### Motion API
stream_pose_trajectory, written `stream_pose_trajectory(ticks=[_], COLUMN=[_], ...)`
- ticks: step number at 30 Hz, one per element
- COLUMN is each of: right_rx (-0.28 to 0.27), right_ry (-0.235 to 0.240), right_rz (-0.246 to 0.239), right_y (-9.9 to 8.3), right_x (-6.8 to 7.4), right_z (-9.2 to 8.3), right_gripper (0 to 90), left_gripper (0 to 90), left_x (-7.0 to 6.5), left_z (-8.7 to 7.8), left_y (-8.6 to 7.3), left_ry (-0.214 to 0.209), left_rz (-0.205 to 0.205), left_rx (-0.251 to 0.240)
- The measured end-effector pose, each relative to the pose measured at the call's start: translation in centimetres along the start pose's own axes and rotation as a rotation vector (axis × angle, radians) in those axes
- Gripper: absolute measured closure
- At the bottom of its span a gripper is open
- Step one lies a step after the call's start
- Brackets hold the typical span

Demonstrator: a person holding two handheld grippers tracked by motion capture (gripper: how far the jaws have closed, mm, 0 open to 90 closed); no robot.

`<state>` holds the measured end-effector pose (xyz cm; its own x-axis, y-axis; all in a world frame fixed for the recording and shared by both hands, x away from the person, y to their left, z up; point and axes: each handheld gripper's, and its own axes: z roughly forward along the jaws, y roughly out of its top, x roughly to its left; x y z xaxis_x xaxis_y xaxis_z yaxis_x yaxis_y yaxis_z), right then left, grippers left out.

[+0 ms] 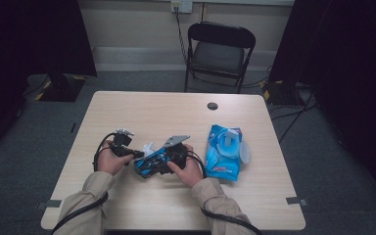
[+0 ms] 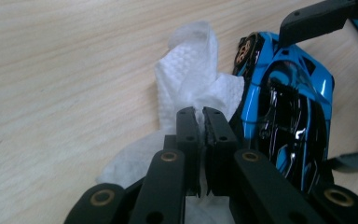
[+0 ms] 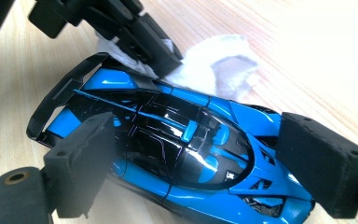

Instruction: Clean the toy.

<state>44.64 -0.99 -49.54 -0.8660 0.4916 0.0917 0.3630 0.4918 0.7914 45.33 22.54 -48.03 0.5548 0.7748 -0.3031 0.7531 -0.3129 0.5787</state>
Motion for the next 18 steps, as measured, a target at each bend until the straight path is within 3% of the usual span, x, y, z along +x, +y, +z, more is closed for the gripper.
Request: stream_pose_trajectory(ticks=[12, 18], right_rx=[0.002, -0.004], right_ry=[0.000, -0.005], right_rz=[0.000, -0.002], right_y=[0.0, 0.0], right_x=[0.0, 0.1], right_z=[0.0, 0.0], right_gripper=[11.9, 11.9], left_gripper=[86.0, 86.0], left_x=[0.5, 0.6], left_z=[-1.8, -3.2], left_y=[-1.6, -1.4], left_ry=[0.004, 0.020], left_rz=[-0.018, -0.010], left_rx=[-0.007, -0.035])
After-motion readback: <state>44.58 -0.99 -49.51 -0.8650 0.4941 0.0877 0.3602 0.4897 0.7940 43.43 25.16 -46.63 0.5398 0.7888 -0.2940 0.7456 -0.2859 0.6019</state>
